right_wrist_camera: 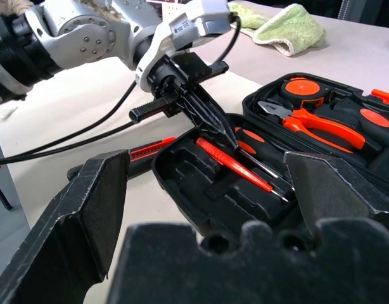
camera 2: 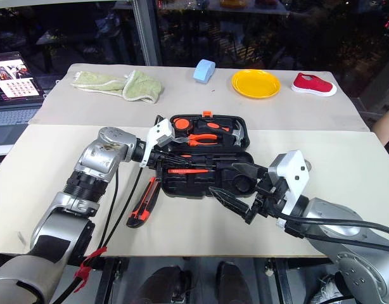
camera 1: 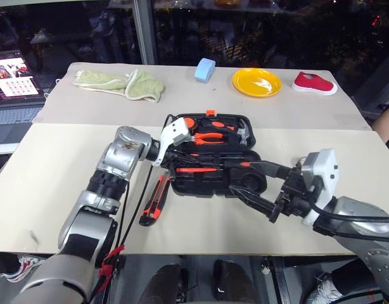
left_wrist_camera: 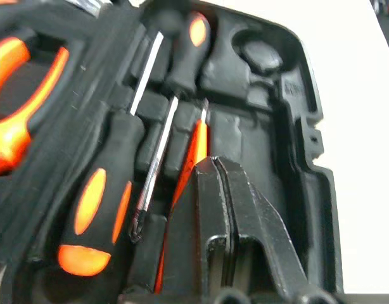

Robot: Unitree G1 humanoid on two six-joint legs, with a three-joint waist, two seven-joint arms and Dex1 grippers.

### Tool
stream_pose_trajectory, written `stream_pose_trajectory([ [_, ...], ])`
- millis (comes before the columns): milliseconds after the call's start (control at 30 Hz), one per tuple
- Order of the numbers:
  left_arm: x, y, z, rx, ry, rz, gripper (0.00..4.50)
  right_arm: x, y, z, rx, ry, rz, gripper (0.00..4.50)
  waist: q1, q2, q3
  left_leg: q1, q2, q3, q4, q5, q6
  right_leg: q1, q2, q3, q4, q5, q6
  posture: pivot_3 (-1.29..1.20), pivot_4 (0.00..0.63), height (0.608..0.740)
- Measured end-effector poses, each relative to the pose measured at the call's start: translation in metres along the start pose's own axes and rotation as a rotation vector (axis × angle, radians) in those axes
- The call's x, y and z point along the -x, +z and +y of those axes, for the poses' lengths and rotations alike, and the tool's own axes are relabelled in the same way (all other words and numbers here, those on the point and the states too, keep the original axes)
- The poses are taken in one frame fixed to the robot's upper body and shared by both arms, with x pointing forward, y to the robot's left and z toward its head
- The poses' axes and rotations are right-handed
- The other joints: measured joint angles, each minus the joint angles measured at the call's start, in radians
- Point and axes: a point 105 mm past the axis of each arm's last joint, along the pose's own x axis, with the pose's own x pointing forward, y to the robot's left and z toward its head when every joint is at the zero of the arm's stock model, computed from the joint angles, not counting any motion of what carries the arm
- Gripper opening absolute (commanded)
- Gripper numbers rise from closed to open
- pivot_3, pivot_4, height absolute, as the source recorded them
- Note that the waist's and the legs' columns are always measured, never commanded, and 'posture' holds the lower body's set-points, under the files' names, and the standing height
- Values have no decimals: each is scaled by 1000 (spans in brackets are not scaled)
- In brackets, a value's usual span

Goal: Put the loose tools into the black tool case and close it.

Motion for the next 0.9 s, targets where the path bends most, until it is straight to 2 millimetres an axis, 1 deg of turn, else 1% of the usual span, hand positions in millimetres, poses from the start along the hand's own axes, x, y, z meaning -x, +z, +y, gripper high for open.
stream_pose_trajectory([
  [367,-1,-3,1,-44,34,3,32,1,-1,-1,1,7,13,4500,3,0,0,0,0,0,0,0,-1,1,0,0,-1,0,0,0,150,732],
  [900,4,-8,-1,-184,48,44,32,-2,-5,-1,-16,15,19,4500,3,0,-3,2,0,0,-1,-1,-1,2,-1,0,-1,0,0,0,150,732],
])
